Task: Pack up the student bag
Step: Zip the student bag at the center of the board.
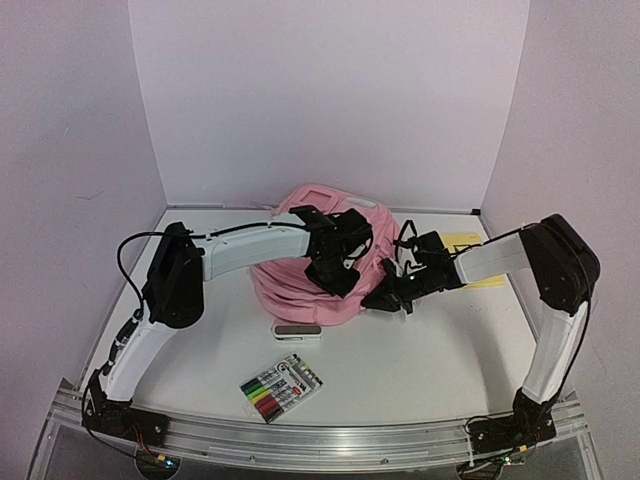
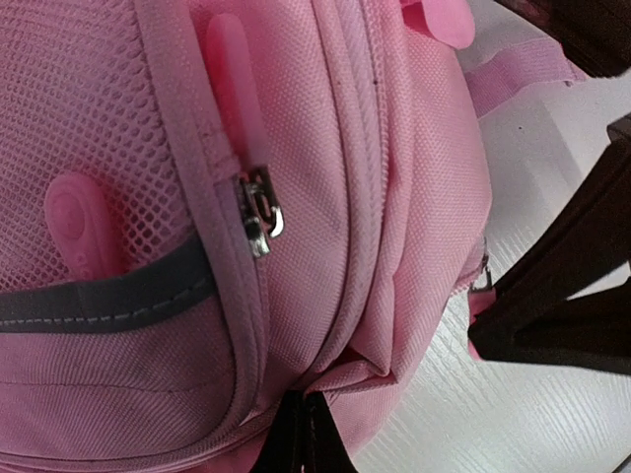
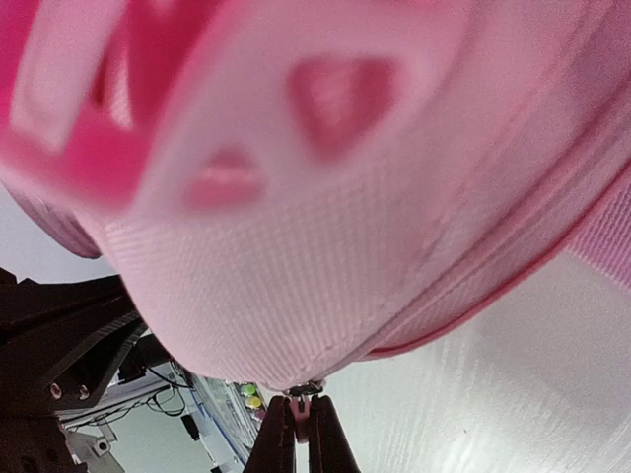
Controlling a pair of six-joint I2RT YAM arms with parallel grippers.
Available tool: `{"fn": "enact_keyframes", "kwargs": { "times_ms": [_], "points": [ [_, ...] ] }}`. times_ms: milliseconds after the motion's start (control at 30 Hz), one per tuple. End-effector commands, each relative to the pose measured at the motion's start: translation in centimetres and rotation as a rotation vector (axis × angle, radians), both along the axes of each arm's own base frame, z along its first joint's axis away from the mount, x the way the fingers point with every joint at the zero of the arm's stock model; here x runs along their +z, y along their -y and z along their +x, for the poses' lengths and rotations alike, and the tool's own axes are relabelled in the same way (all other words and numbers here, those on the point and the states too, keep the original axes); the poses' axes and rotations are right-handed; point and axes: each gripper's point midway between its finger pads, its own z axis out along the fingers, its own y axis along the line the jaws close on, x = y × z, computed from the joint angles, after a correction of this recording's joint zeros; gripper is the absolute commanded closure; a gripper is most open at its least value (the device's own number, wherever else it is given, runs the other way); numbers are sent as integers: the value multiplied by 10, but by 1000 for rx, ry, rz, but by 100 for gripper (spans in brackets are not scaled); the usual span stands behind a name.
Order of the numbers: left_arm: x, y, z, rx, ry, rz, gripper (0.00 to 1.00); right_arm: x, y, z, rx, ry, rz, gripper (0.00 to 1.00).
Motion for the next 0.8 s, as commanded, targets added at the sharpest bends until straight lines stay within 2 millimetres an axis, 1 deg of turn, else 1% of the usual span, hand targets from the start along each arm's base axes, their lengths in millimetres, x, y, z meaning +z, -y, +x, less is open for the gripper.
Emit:
{"fn": "enact_keyframes", "kwargs": {
  "times_ms": [0, 167, 233, 300, 333, 367, 400, 467, 500, 533, 567, 600, 667, 700, 767],
  "points": [
    [38, 18, 50, 94, 134, -190, 100, 26, -41, -34, 75, 38, 68, 100],
    [37, 13, 56, 123, 122, -219, 100, 20, -61, -53, 103, 66, 66, 100],
    [40, 8, 58, 138, 121, -233, 100, 25, -65, -53, 91, 90, 90, 97],
    [44, 3, 58, 149, 115, -248, 100, 35, -67, -50, 88, 123, 104, 93],
    [47, 0, 58, 153, 114, -259, 100, 43, -67, -47, 96, 156, 115, 90],
    [46, -3, 56, 154, 107, -260, 100, 56, -66, -43, 100, 198, 129, 86],
    [52, -5, 54, 149, 110, -275, 100, 69, -63, -41, 107, 246, 135, 80],
    [61, -9, 49, 134, 118, -288, 100, 86, -53, -37, 121, 325, 120, 68],
    [66, -14, 47, 135, 123, -288, 98, 98, -46, -34, 120, 370, 113, 60],
    [69, -17, 45, 136, 126, -287, 94, 103, -38, -32, 125, 397, 90, 50],
    [74, -20, 42, 134, 128, -293, 89, 110, -28, -29, 121, 420, 77, 45],
    [77, -22, 39, 133, 129, -296, 84, 118, -17, -24, 106, 443, 72, 41],
    [95, -25, 35, 126, 143, -334, 77, 123, 3, -17, 85, 466, 44, 37],
    [99, -27, 31, 124, 144, -343, 73, 122, 12, -13, 80, 476, 25, 37],
    [111, -28, 22, 115, 152, -361, 66, 114, 32, -2, 58, 474, -26, 35]
  ]
}}
